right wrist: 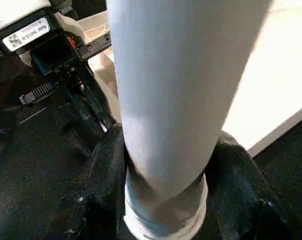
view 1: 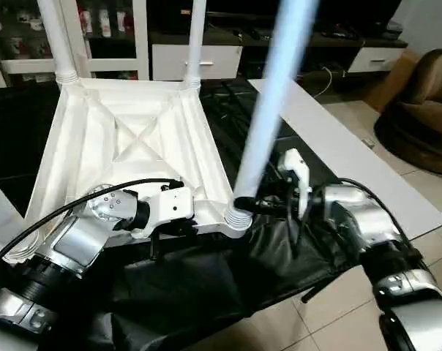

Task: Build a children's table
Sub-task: Insert table leg to table base

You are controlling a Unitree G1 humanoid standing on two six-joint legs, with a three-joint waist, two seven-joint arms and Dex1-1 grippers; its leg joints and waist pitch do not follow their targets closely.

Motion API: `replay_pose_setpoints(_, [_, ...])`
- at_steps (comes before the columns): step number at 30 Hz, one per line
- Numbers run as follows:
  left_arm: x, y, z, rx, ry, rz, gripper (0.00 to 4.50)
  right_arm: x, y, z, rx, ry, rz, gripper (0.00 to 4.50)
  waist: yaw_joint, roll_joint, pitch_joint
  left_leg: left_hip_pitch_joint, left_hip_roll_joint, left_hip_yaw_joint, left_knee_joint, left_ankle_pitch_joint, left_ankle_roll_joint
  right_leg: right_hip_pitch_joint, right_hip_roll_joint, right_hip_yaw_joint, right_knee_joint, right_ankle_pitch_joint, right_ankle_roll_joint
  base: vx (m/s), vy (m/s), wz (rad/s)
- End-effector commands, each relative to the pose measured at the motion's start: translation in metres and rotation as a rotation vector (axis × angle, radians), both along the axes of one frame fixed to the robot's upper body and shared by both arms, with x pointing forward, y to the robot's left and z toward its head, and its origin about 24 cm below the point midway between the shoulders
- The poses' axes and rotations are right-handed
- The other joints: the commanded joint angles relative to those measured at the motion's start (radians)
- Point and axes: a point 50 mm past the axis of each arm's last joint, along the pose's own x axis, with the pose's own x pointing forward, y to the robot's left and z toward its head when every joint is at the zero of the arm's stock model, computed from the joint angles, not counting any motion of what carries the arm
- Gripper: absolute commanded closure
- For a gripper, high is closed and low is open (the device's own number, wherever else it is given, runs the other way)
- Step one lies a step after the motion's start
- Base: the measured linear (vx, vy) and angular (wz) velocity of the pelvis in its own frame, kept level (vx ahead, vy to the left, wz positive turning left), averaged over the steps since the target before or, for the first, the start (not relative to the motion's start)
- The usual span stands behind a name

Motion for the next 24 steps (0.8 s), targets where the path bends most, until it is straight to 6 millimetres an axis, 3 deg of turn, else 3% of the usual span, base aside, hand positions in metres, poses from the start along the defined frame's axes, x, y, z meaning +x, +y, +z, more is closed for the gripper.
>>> replay_pose_setpoints(1, [-0.001,-0.006,0.009,0.002,-0.052,-0.06,4.5,-0.013,-0.023,-0.028,-0.106,0.127,-0.056,2.64,-0.005,0.035,-0.053,0.02,0.028,-0.009,-0.077,-0.216,-0.027,0.029,-0.042,0.045,-0.07,-0.101,-0.214,0.0,0.0,0.0])
replay_pose_setpoints(12, [0.001,-0.006,0.009,0.001,-0.07,-0.05,4.5,-0.014,-0.018,-0.015,-0.054,0.069,-0.054,2.64,0.004,0.036,-0.045,0.021,0.027,-0.006,-0.078,-0.217,-0.021,0.028,-0.044,0.047,-0.075,-0.137,-0.209,0.0,0.0,0.0])
replay_pose_setpoints(24, [-0.001,-0.004,0.01,0.004,-0.057,-0.052,4.5,-0.016,-0.018,-0.019,-0.286,0.052,0.091,2.64,0.005,0.033,-0.04,0.02,0.027,-0.005,-0.079,-0.218,-0.02,0.025,-0.044,0.047,-0.077,-0.166,-0.196,0.0,0.0,0.0])
